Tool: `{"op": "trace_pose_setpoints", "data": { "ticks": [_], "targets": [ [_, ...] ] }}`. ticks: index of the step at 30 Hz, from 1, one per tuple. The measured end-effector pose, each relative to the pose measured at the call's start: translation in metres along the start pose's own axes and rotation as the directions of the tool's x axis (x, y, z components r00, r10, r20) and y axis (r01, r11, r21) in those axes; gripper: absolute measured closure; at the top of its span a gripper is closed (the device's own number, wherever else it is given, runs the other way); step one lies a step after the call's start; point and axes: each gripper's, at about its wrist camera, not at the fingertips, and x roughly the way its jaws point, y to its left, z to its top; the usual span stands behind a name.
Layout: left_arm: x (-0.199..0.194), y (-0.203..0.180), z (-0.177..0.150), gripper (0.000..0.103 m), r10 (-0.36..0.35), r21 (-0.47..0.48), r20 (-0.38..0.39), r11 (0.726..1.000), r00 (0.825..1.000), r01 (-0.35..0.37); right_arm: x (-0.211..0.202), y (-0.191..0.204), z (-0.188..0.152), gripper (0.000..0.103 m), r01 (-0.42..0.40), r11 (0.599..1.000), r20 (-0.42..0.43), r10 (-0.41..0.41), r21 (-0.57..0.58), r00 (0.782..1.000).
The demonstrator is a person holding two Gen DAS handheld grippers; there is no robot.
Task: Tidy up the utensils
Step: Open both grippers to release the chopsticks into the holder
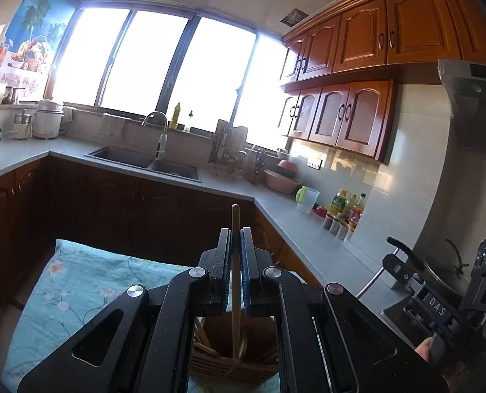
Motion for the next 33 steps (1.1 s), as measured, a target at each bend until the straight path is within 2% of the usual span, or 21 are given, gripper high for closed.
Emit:
{"op": "trace_pose_setpoints", "data": {
  "ticks": [5, 11, 19, 26, 33],
  "targets": [
    [0.024, 0.009, -0.016, 0.098, 0.031, -0.04, 0.002, 0.999, 1.0, -0.03, 0.015, -0.006, -0.016, 0.099, 0.016, 1.0, -0.002, -0.016, 0.017, 1.0],
    [0.035, 0.011, -0.035, 0.098, 0.055, -0.022, -0.001, 0.998, 0.999, -0.055, 0.029, -0.012, -0.032, 0.099, 0.032, 0.999, -0.018, -0.031, 0.024, 0.999],
    [0.043, 0.013, -0.066, 0.098, 0.042, 0.007, -0.083, 0.999, 0.996, -0.042, 0.038, -0.013, -0.061, 0.099, 0.024, 0.999, -0.087, -0.021, 0.031, 0.996],
    [0.053, 0.012, -0.091, 0.097, 0.044, 0.05, -0.187, 0.998, 0.981, -0.036, 0.048, -0.02, -0.085, 0.098, 0.033, 0.998, -0.167, -0.024, 0.047, 0.986],
    [0.051, 0.008, -0.093, 0.097, 0.055, 0.08, -0.188, 0.996, 0.981, -0.041, 0.05, -0.025, -0.089, 0.098, 0.042, 0.998, -0.19, -0.032, 0.051, 0.981]
  ]
}}
